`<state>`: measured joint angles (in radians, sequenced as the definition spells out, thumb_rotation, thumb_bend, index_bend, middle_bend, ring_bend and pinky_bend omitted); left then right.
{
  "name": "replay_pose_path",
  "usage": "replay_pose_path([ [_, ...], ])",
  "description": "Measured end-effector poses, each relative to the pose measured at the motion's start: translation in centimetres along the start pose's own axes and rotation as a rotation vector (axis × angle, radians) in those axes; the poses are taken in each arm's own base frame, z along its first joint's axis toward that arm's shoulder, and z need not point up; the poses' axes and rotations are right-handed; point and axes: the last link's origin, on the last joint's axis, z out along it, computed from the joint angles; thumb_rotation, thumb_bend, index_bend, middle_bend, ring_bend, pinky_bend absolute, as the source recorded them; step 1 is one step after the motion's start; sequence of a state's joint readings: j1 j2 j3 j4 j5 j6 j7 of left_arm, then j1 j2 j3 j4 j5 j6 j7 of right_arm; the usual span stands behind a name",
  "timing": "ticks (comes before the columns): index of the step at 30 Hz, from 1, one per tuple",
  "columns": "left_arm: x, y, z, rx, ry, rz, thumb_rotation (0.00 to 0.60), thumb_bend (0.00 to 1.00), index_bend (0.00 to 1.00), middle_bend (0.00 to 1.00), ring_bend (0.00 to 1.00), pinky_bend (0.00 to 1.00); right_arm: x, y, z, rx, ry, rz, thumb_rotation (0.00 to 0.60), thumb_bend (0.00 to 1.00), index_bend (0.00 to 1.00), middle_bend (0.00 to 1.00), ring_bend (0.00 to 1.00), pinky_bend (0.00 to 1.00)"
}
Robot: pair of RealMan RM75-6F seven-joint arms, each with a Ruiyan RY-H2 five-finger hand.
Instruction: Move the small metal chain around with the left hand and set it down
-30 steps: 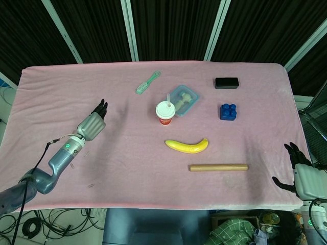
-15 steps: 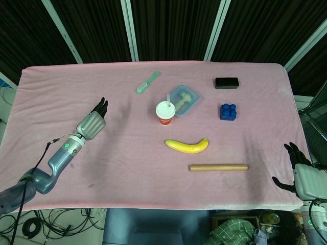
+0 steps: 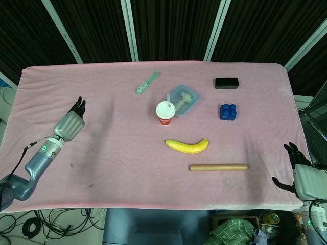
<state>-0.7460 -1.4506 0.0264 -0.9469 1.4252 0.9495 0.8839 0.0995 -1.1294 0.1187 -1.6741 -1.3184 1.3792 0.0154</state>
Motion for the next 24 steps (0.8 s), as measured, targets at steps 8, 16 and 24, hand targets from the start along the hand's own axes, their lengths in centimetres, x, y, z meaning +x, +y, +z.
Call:
replay_pose_path([
  [8,-2.7,-0.2,-1.0,0.010,-0.060,0.000,0.600,0.41,0.58,0.20,0.00,0.00,0.0,0.0,0.0,0.000,0.001,-0.001,0.600,0.11,0.00,0.00,0.10,0.21],
  [16,-3.7,0.2,-0.6,0.012,-0.077,0.004,0.600,0.41,0.58,0.20,0.00,0.00,0.0,0.0,0.0,-0.002,0.001,0.000,0.600,0.11,0.00,0.00,0.10,0.21],
  [24,-3.5,0.8,0.5,0.020,-0.066,0.000,0.600,0.41,0.58,0.20,0.00,0.00,0.0,0.0,0.0,-0.001,-0.001,0.001,0.600,0.12,0.00,0.00,0.10,0.21],
])
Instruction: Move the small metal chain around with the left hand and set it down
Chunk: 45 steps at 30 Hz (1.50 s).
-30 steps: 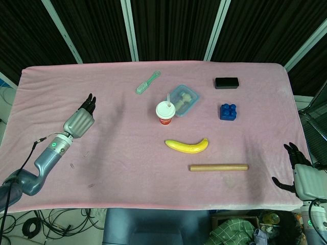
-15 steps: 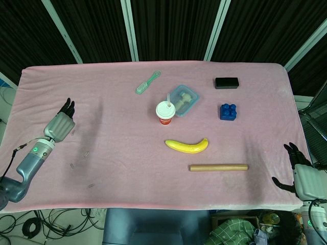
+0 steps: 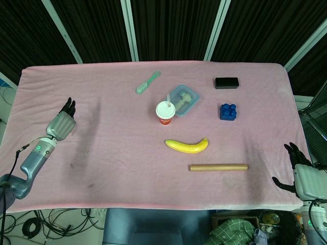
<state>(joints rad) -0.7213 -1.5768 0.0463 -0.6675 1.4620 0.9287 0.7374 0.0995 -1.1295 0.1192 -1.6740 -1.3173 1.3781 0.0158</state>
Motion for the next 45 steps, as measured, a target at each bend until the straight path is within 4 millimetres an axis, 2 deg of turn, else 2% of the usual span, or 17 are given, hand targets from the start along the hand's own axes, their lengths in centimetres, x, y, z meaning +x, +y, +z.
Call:
replay_pose_path([
  [11,1.0,1.4,0.9,-0.021,0.041,0.029,0.600,0.41,0.57,0.20,0.00,0.00,0.0,0.0,0.0,-0.001,0.001,0.002,0.600,0.11,0.00,0.00,0.10,0.21],
  [21,1.8,1.1,0.9,-0.003,0.094,0.031,0.600,0.41,0.57,0.20,0.00,0.00,0.0,0.0,0.0,0.000,-0.001,0.004,0.600,0.12,0.00,0.00,0.10,0.21],
  [27,2.8,0.1,-0.2,0.004,0.157,0.012,0.600,0.41,0.57,0.20,0.00,0.00,0.0,0.0,0.0,0.001,-0.001,0.003,0.600,0.12,0.00,0.00,0.10,0.21],
  [32,3.7,-0.2,-1.8,-0.011,0.197,-0.017,0.600,0.41,0.57,0.20,0.00,0.00,0.0,0.0,0.0,0.000,0.001,0.003,0.600,0.12,0.00,0.00,0.10,0.21],
  [40,5.0,0.8,-4.8,-0.076,0.252,-0.026,0.600,0.41,0.57,0.20,0.00,0.00,0.0,0.0,0.0,-0.001,0.002,0.003,0.600,0.12,0.00,0.00,0.10,0.21],
  [45,5.0,1.7,-5.8,-0.113,0.261,-0.009,0.600,0.41,0.57,0.20,0.00,0.00,0.1,0.0,0.0,-0.003,0.003,0.006,0.600,0.12,0.00,0.00,0.10,0.21],
])
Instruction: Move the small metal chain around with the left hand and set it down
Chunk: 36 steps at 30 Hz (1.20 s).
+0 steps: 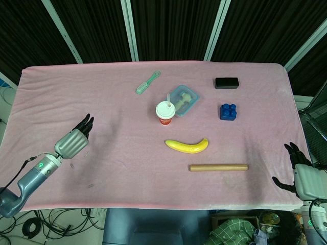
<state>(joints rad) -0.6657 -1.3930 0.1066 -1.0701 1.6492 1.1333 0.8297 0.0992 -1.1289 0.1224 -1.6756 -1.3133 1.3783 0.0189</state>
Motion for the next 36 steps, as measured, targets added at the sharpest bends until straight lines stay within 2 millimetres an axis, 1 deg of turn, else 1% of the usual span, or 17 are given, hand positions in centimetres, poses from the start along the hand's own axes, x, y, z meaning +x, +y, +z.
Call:
replay_pose_path([
  [7,0.1,1.4,0.0,-0.033,0.012,0.000,0.600,0.41,0.57,0.20,0.00,0.00,0.0,0.0,0.0,0.002,0.001,-0.001,0.600,0.12,0.00,0.00,0.10,0.21],
  [20,0.5,3.1,0.2,-0.075,0.048,-0.002,0.600,0.41,0.57,0.20,0.00,0.00,0.1,0.0,0.0,0.001,0.002,0.000,0.600,0.11,0.00,0.00,0.10,0.21],
  [27,0.8,3.1,0.1,-0.081,0.061,0.005,0.600,0.42,0.58,0.20,0.00,0.00,0.1,0.0,0.0,0.001,0.002,0.001,0.600,0.12,0.00,0.00,0.10,0.21],
  [30,1.2,2.7,0.0,-0.069,0.078,0.003,0.600,0.42,0.58,0.20,0.00,0.00,0.0,0.0,0.0,0.001,0.001,0.002,0.600,0.12,0.00,0.00,0.10,0.21],
  [36,1.9,1.2,-0.9,-0.030,0.104,-0.002,0.600,0.42,0.58,0.20,0.00,0.00,0.0,0.0,0.0,0.003,0.001,0.001,0.600,0.12,0.00,0.00,0.10,0.21],
])
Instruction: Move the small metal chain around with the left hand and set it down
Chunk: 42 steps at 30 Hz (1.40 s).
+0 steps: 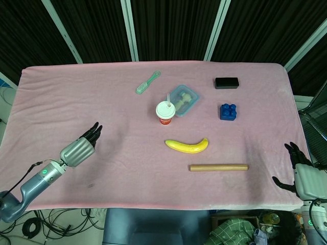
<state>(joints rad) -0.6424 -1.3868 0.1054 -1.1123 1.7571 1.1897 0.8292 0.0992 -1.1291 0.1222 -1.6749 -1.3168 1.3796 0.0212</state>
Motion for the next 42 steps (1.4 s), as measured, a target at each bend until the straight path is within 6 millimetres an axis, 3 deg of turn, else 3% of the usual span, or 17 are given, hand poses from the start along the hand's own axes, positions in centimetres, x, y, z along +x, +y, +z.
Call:
replay_pose_path([
  [6,0.0,-0.9,-2.1,0.008,-0.015,0.011,0.600,0.42,0.58,0.20,0.00,0.00,0.0,0.0,0.0,0.000,0.001,0.000,0.600,0.12,0.00,0.00,0.10,0.21],
  [13,-1.0,-0.2,-5.3,-0.004,-0.050,0.010,0.600,0.42,0.58,0.20,0.00,0.00,0.0,-0.1,-0.1,0.001,0.002,-0.001,0.600,0.12,0.00,0.00,0.10,0.21],
  [19,-2.2,0.3,-6.7,-0.019,-0.078,0.012,0.600,0.42,0.58,0.20,0.00,0.00,0.0,-0.1,-0.1,-0.001,0.003,-0.002,0.600,0.12,0.00,0.00,0.10,0.21],
  [42,-2.9,2.5,-6.5,-0.081,-0.064,0.021,0.600,0.42,0.58,0.20,0.00,0.00,0.1,0.0,0.0,-0.005,0.007,0.000,0.600,0.12,0.00,0.00,0.10,0.21],
])
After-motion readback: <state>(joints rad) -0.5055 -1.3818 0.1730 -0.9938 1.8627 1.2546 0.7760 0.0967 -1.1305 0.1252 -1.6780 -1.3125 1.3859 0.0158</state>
